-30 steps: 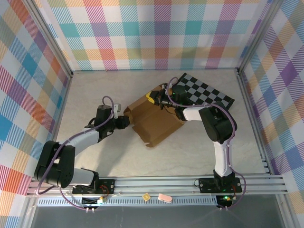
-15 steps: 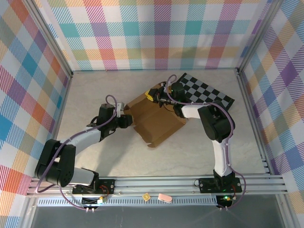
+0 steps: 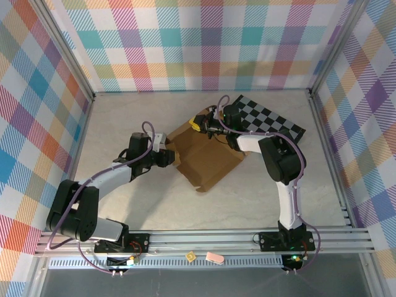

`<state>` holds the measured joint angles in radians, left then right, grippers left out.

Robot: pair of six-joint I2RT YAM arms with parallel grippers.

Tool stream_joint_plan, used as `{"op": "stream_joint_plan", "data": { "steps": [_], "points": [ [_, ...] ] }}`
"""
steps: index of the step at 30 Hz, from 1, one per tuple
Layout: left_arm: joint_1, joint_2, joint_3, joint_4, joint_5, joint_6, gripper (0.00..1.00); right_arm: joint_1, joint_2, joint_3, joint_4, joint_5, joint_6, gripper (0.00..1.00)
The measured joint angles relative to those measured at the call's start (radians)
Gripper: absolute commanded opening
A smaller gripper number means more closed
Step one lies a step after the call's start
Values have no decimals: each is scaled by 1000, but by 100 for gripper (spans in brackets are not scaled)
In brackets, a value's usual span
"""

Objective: Fold the paper box

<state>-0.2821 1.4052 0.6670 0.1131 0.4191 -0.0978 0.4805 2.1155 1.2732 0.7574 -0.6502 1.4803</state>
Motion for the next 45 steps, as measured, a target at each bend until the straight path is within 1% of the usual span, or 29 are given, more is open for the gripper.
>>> {"op": "stream_joint_plan", "data": {
  "steps": [2, 5, 11, 18, 23, 31, 41, 45],
  "points": [
    [2, 26, 6, 16, 36, 4, 37, -3, 0, 1, -7, -6, 0, 0],
    [3, 39, 8, 29, 60, 4, 37, -4, 1, 8, -20, -10, 0, 0],
    [3, 45, 11, 49, 49, -3, 39, -4, 1, 20, -26, -5, 0, 0],
    [-15, 65, 12, 67, -34, -36, 40, -3, 1, 21, -24, 11, 1, 0],
    [-26, 80, 17, 86, -108, -62, 40, 3, 1, -9, 33, 33, 5, 0],
    [-40, 116, 17, 126, -162, -90, 38, 14, 6, -64, 130, 87, 21, 0],
    [-74, 139, 31, 154, -258, -143, 39, 27, 19, -64, 160, 133, 23, 0],
    [-92, 154, 43, 156, -312, -164, 36, 28, 19, -64, 159, 151, 23, 0]
  ]
}}
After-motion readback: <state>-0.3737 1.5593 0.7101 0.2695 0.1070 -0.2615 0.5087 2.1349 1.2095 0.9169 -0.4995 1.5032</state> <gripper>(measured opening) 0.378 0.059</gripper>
